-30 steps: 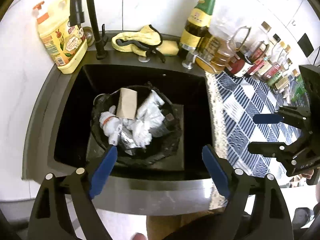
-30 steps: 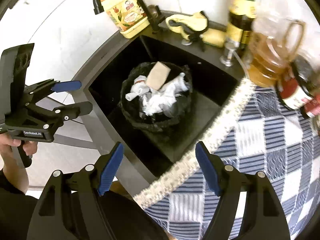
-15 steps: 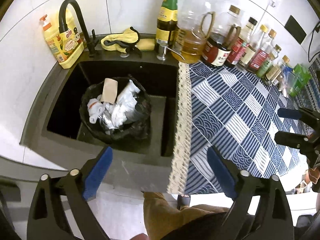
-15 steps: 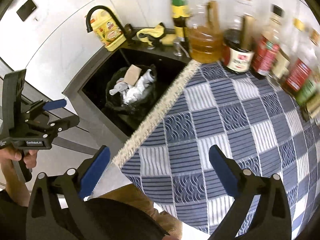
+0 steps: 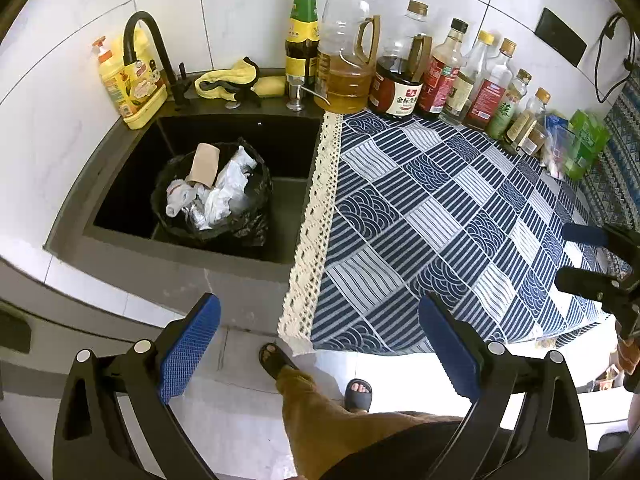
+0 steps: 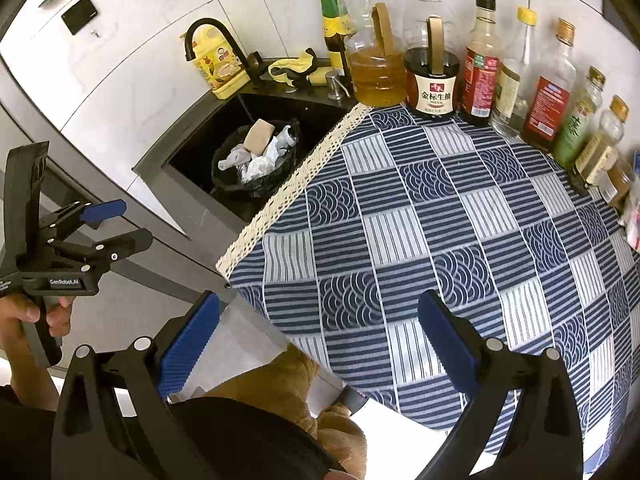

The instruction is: Collect trash

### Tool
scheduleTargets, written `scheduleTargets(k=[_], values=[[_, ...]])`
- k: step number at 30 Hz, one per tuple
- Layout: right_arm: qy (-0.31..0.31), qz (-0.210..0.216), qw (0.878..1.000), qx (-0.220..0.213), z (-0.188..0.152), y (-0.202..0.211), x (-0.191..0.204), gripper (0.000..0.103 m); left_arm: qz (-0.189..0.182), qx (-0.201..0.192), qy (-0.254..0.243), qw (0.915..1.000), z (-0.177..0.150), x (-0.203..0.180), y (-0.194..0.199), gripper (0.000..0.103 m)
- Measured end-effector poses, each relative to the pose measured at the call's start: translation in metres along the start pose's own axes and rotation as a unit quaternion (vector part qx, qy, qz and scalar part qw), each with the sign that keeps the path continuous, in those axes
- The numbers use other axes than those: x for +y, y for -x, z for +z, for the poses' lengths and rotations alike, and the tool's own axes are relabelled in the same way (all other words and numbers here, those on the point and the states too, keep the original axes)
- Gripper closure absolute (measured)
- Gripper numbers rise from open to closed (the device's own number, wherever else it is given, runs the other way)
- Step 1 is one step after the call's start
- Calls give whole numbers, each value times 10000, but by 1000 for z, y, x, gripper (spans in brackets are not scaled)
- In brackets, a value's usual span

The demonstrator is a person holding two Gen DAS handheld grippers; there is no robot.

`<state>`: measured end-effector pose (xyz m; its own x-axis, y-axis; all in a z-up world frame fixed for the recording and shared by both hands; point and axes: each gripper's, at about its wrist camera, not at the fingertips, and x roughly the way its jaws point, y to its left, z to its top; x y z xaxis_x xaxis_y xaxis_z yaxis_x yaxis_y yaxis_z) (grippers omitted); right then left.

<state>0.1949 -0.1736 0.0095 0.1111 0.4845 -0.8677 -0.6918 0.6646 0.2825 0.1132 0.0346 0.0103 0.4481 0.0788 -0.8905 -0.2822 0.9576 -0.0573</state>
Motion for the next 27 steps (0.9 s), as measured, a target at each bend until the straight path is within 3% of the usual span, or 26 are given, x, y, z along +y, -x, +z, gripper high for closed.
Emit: scheduleTargets(k=[11, 27], values=[[105, -139, 9996, -225, -37, 23, 3, 5, 16, -50, -44, 10000, -28, -24, 18, 7], [18, -153, 9997, -208, -52, 32, 1, 5, -35, -122, -71, 9999, -39, -31, 31, 7]])
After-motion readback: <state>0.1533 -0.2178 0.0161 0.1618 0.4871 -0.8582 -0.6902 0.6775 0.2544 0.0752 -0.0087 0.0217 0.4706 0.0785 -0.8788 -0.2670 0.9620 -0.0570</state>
